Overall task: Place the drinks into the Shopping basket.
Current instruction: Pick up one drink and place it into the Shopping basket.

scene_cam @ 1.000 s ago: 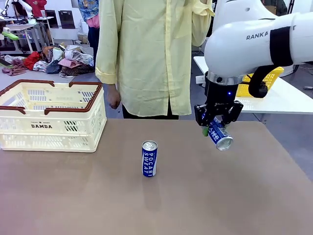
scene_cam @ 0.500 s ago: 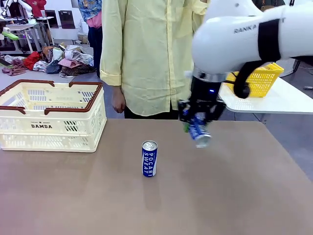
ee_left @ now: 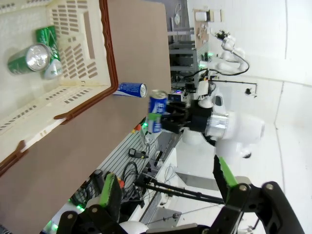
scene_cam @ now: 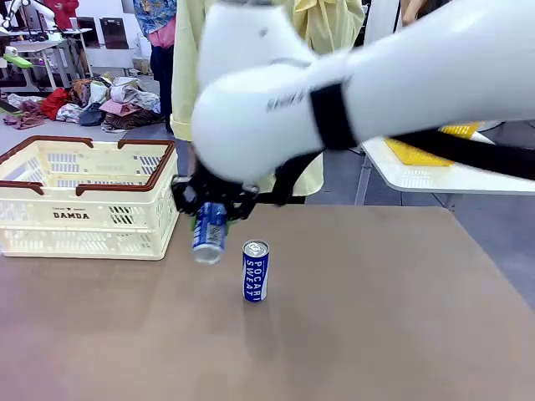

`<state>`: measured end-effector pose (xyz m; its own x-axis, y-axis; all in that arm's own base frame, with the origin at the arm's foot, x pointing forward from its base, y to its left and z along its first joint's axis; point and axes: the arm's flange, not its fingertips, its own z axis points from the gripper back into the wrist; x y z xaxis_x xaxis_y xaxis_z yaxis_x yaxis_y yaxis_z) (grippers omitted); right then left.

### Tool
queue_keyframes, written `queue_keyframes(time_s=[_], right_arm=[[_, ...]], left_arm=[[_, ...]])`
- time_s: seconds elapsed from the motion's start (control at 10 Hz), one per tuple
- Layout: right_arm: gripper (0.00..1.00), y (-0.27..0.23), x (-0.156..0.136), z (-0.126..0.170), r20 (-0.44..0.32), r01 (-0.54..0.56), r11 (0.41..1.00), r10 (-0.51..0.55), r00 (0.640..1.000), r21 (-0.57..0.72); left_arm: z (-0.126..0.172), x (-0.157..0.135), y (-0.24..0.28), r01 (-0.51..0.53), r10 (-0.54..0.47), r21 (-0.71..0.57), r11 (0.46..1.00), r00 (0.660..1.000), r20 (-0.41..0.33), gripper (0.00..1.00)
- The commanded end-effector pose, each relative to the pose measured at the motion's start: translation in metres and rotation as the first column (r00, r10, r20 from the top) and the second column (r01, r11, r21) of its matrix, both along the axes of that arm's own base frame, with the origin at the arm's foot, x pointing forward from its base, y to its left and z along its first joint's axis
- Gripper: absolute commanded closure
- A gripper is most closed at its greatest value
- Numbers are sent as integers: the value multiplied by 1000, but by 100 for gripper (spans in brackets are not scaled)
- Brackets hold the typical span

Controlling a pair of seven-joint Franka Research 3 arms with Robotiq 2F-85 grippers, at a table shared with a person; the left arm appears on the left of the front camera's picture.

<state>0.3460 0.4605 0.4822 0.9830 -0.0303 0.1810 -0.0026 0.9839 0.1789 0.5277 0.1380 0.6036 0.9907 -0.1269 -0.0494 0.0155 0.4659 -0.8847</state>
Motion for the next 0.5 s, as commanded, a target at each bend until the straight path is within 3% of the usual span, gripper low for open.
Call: queue_keyframes(time_s=[0.0, 0.1, 0.2, 0.3, 0.4], right_arm=[[100, 49, 22, -30, 78, 130, 989, -125, 989, -67], [100, 59, 17, -45, 111, 166, 982, -156, 981, -86], [100, 62, 12, -54, 70, 123, 986, -116, 991, -112], [100, 56, 9, -49, 17, -7, 992, 9, 1000, -128], [100, 40, 7, -65, 71, 101, 991, -96, 993, -84]], left_arm=[[3, -2, -1, -2, 2, -13, 1000, 1000, -3, 0], [3, -2, -1, -2, 2, -13, 1000, 1000, -3, 0], [3, -2, -1, -2, 2, -13, 1000, 1000, -3, 0], [3, -2, -1, -2, 2, -13, 1000, 1000, -3, 0], [3, -2, -1, -2, 2, -13, 1000, 1000, -3, 0]])
